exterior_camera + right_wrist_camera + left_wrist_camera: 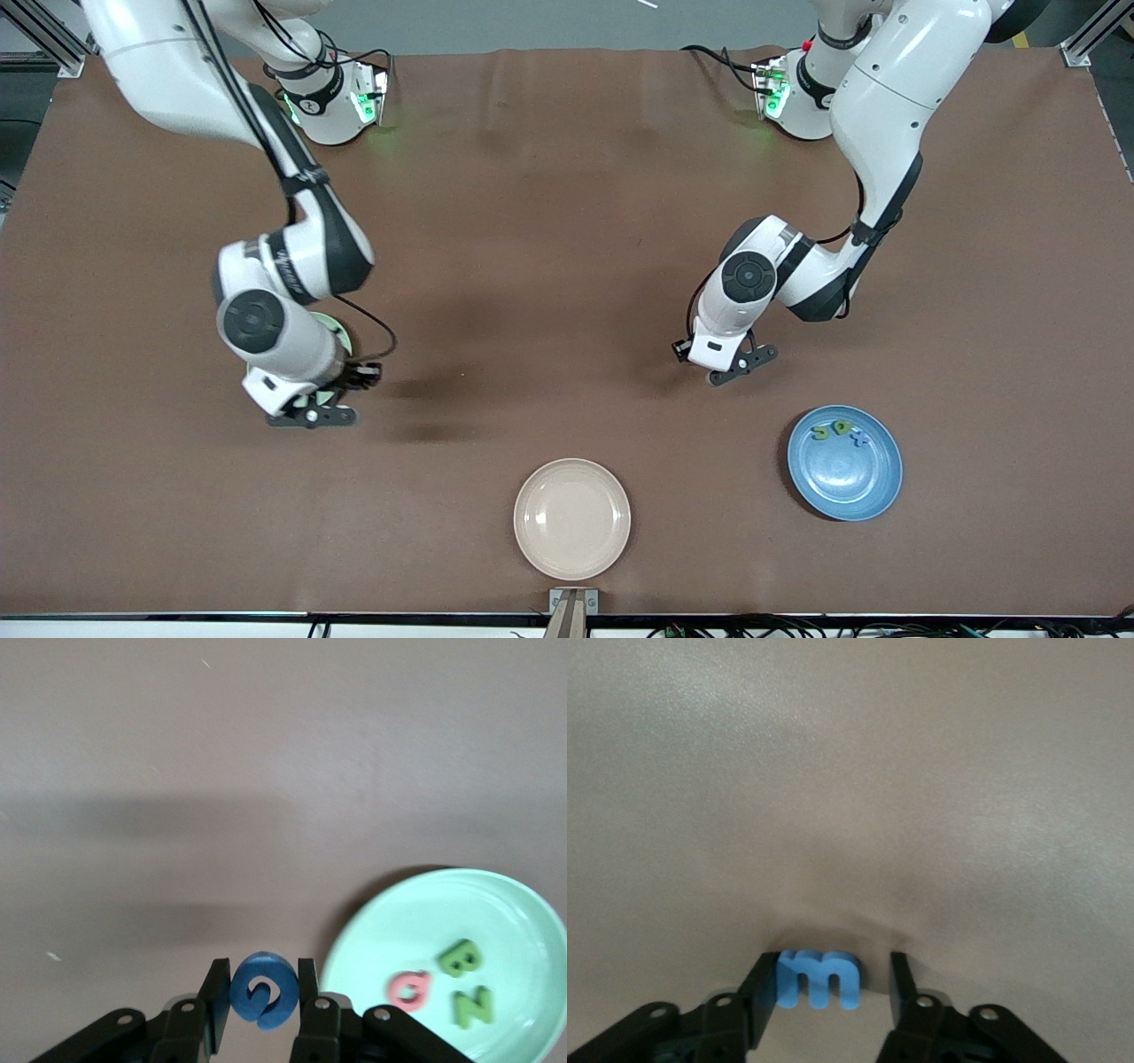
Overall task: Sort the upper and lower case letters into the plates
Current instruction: 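Release G on green plate with the right gripper while the left gripper releases m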
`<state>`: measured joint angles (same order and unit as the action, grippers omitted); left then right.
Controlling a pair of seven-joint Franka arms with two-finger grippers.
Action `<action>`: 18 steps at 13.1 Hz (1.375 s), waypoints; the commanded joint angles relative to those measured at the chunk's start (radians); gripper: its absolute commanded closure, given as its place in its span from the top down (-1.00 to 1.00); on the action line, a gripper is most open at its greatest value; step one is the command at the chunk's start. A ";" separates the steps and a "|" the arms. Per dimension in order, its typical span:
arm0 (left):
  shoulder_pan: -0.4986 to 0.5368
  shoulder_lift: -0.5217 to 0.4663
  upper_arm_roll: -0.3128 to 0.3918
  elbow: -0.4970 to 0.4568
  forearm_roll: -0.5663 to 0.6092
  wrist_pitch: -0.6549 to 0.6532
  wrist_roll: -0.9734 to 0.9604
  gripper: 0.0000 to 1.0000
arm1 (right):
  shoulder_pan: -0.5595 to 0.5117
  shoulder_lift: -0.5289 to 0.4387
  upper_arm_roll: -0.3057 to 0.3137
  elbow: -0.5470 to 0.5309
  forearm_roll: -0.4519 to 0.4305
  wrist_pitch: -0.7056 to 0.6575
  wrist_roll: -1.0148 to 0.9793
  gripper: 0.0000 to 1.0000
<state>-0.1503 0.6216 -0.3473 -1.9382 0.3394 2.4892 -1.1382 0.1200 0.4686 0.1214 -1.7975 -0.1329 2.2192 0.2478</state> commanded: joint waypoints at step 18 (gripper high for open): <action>0.268 0.090 0.017 0.360 0.026 -0.069 0.610 -0.99 | -0.234 -0.168 0.035 -0.458 0.016 0.302 -0.265 1.00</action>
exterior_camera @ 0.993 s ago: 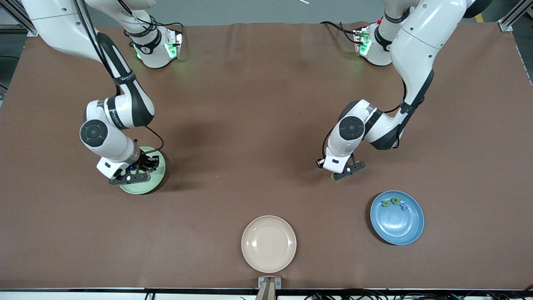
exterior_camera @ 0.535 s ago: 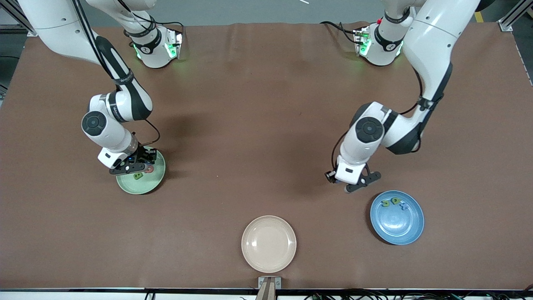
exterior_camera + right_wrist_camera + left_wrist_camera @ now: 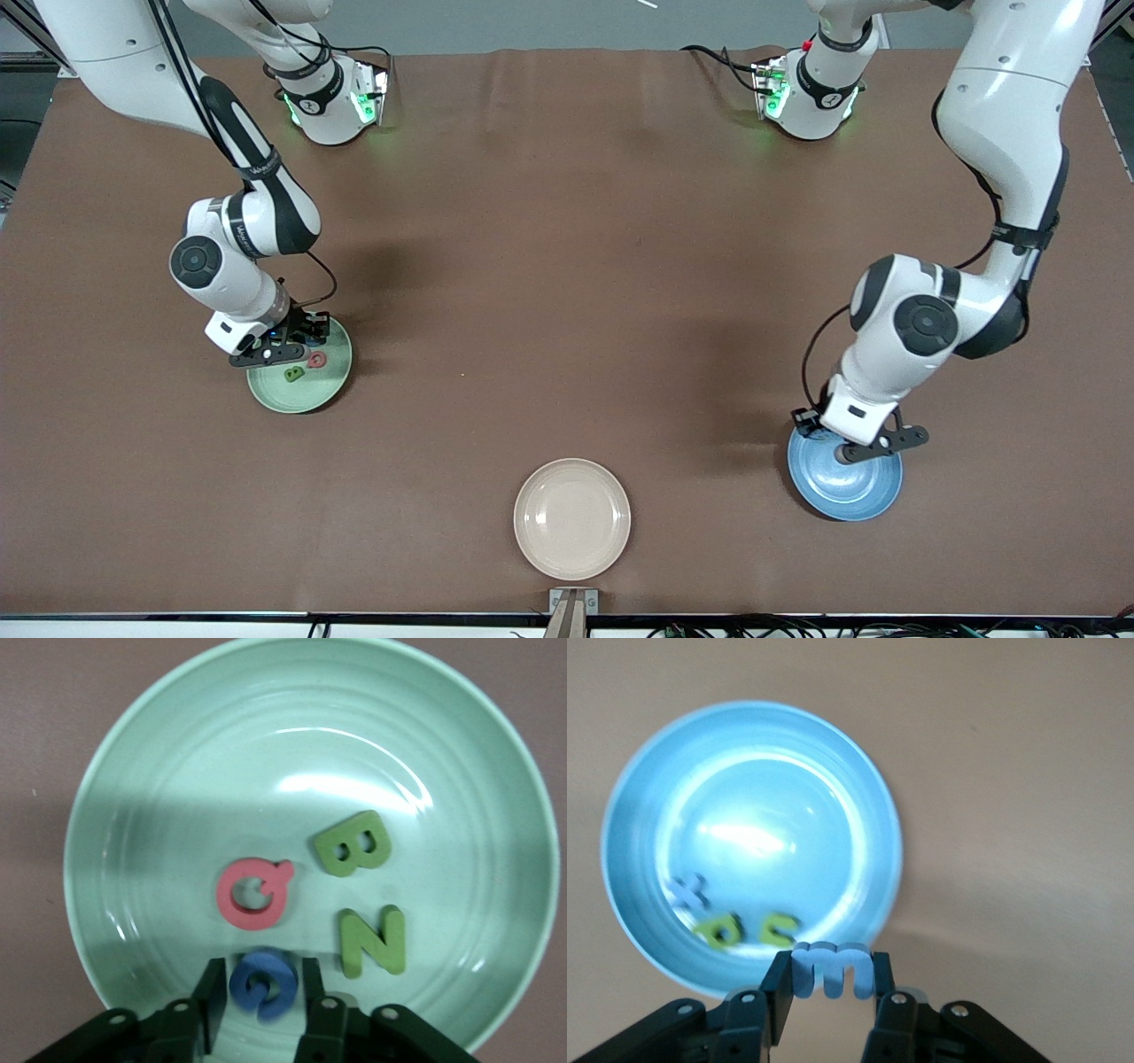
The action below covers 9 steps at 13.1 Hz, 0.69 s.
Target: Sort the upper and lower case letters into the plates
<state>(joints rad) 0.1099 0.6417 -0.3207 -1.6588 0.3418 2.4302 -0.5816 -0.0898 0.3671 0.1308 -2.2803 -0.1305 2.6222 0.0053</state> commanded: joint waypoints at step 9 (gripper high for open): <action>0.040 0.203 0.054 0.143 0.023 0.087 0.186 -0.60 | -0.027 -0.140 0.020 0.510 0.095 -0.749 -0.025 1.00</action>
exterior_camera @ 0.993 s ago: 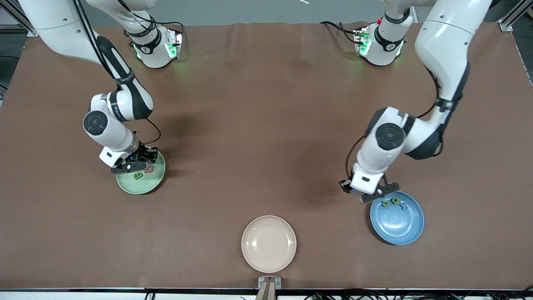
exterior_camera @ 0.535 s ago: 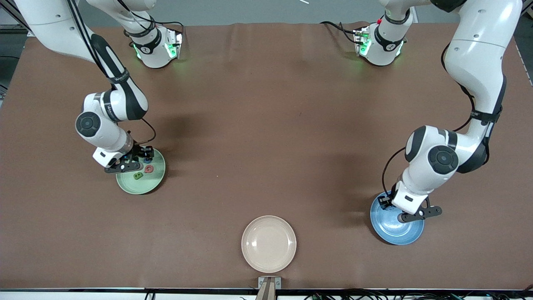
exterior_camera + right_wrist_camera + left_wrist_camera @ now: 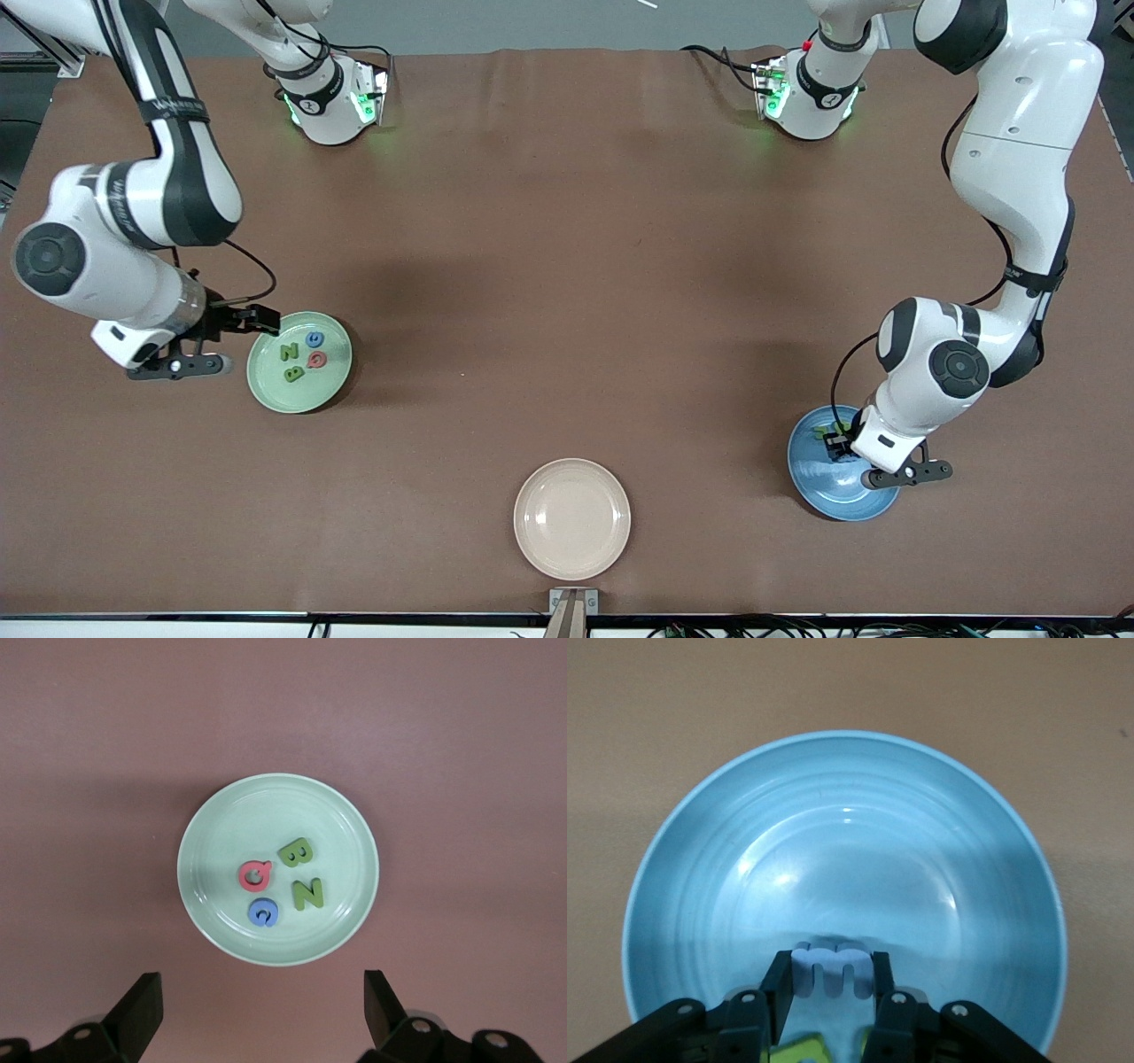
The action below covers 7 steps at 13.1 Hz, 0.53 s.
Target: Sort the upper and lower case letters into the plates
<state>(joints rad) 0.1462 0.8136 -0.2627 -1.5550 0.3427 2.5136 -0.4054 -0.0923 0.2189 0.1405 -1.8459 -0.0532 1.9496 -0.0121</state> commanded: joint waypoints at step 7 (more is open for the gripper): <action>0.013 -0.092 -0.042 0.046 0.009 -0.146 -0.006 1.00 | -0.060 0.008 -0.002 0.263 0.010 -0.276 -0.005 1.00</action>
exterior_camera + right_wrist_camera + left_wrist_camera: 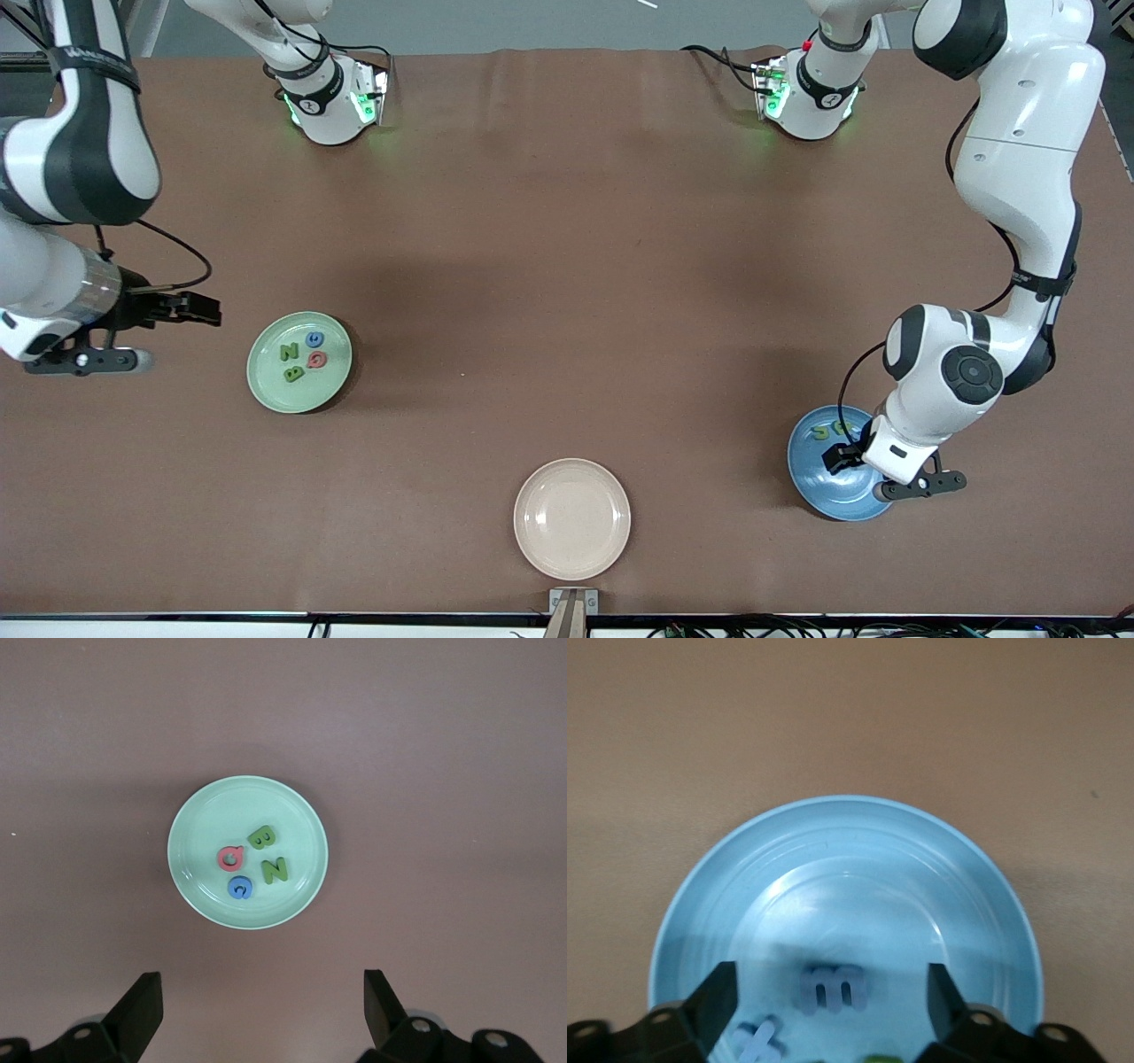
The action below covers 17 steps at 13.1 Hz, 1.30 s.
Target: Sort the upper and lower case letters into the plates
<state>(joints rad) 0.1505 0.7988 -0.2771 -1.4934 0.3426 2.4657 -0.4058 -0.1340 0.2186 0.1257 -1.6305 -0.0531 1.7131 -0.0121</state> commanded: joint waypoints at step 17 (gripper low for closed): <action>0.047 -0.734 -0.053 -0.014 -0.252 -0.872 0.180 1.00 | -0.003 -0.016 0.011 0.147 0.048 -0.152 -0.017 1.00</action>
<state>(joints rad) 0.1825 0.1148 -0.3267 -1.4740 0.1133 1.6152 -0.2754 -0.1465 0.2138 0.1462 -1.4722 -0.0202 1.5563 -0.0197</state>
